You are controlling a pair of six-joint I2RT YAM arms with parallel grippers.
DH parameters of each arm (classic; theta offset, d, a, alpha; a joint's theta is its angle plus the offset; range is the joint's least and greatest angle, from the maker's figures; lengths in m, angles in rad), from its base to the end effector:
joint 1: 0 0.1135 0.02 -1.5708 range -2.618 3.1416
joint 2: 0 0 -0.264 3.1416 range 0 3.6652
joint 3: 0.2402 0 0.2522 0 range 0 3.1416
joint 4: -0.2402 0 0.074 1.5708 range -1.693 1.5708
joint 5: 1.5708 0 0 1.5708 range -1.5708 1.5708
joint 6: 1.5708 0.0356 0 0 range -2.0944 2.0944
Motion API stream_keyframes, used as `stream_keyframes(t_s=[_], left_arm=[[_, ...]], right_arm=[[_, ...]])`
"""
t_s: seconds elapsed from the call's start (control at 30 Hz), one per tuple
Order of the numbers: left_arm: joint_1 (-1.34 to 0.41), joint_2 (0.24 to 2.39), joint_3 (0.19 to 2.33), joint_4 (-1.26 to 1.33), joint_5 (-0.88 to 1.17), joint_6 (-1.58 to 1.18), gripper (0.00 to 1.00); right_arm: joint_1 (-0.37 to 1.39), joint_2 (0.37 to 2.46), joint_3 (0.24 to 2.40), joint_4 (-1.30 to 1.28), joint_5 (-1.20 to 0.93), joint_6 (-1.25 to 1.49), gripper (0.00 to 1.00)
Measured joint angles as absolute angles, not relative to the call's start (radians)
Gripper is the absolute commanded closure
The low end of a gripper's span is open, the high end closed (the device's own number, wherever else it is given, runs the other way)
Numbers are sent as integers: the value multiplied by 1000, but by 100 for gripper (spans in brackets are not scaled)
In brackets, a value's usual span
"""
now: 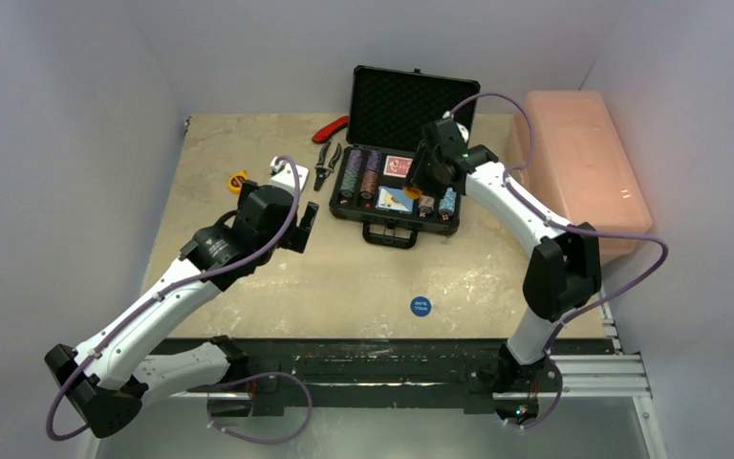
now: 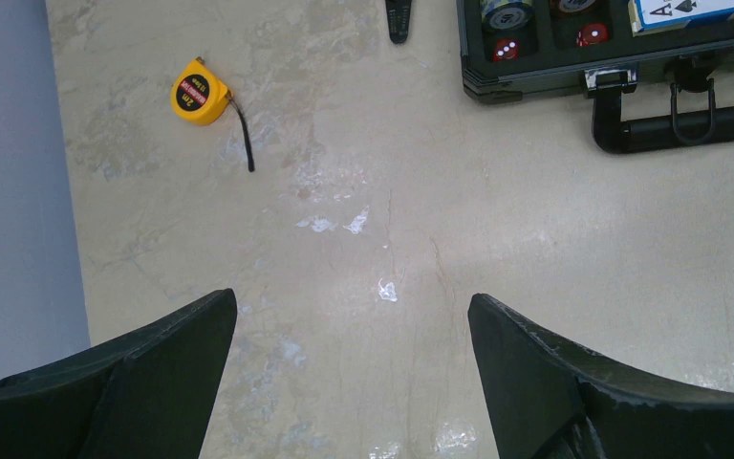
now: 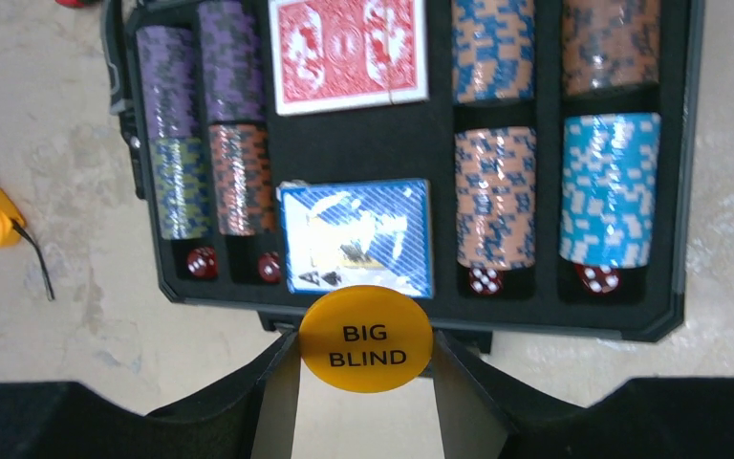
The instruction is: Pack up texas hold em set
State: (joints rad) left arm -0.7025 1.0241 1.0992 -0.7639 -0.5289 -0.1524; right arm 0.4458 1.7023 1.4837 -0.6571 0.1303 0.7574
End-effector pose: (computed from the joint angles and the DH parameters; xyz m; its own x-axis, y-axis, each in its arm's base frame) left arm 0.1668 -0.1177 0.3507 -0.5190 0.2677 -0.8118 0.1839 0.9624 0.1998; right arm 0.3419 0.1583 0.2967 -0.7456 0.3987 -0.5339 0.2200 0.9036 0.3675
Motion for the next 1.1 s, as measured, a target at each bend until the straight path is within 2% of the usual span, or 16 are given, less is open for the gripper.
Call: stream_keyframes(t_s=[0.67, 1.1], left_arm=[[-702, 1022, 1099, -764, -540, -138, 9], [-702, 1021, 1099, -764, -548, -137, 10]], right_arm=[[443, 2088, 1991, -759, 168, 735, 100], [430, 2268, 2232, -884, 223, 686, 100]])
